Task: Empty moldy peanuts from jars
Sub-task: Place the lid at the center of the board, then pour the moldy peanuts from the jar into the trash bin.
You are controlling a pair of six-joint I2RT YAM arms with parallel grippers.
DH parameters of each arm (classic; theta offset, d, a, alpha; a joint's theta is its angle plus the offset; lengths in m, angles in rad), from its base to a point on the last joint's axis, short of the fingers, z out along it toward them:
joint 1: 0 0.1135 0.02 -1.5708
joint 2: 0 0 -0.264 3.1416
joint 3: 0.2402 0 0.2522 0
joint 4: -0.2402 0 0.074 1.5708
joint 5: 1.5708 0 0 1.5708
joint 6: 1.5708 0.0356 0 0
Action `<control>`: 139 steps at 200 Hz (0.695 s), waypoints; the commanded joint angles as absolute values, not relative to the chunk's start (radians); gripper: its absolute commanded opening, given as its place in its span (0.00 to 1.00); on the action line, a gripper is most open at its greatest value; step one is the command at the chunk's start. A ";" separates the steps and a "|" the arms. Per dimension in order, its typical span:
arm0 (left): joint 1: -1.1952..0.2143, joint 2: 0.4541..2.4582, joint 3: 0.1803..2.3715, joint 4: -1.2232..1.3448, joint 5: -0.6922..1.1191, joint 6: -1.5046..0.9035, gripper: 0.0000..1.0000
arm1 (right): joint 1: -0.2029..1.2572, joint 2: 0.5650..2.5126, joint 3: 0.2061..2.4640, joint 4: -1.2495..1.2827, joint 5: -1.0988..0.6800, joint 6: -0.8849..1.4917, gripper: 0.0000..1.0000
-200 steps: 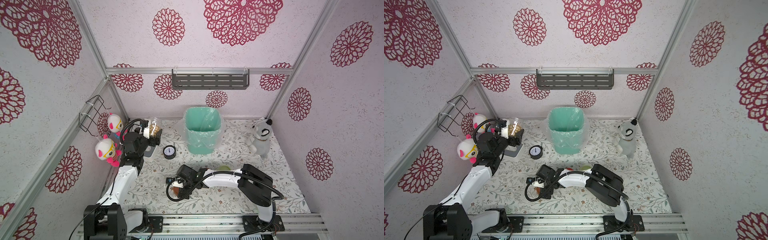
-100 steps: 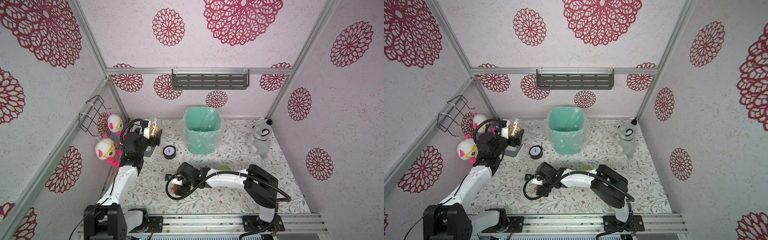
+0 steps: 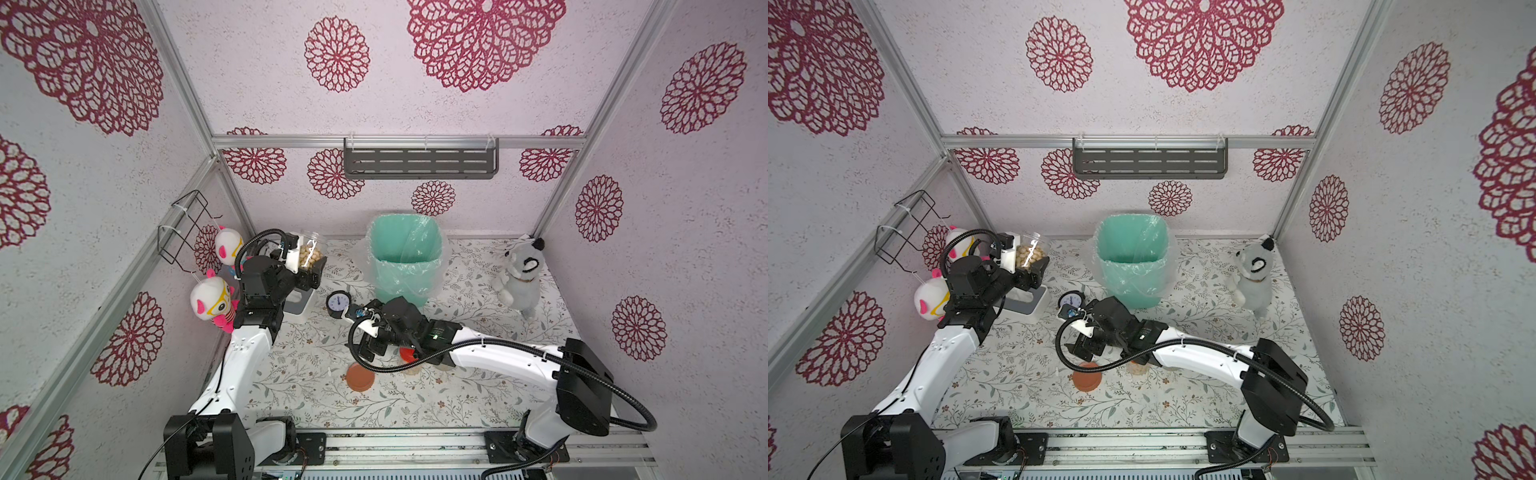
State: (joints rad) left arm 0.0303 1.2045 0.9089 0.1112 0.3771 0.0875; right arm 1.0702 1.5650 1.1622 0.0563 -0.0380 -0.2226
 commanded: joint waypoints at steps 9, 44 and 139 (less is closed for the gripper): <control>0.038 1.173 1.012 0.039 0.454 0.151 0.00 | 1.018 1.460 1.155 0.108 0.003 -0.117 0.99; 0.037 1.186 1.104 -0.097 0.538 0.234 0.00 | 0.961 1.353 1.089 0.158 0.010 -0.039 0.99; 0.011 1.288 1.389 -0.329 0.726 0.376 0.00 | 0.728 1.155 0.938 0.303 -0.018 0.139 0.99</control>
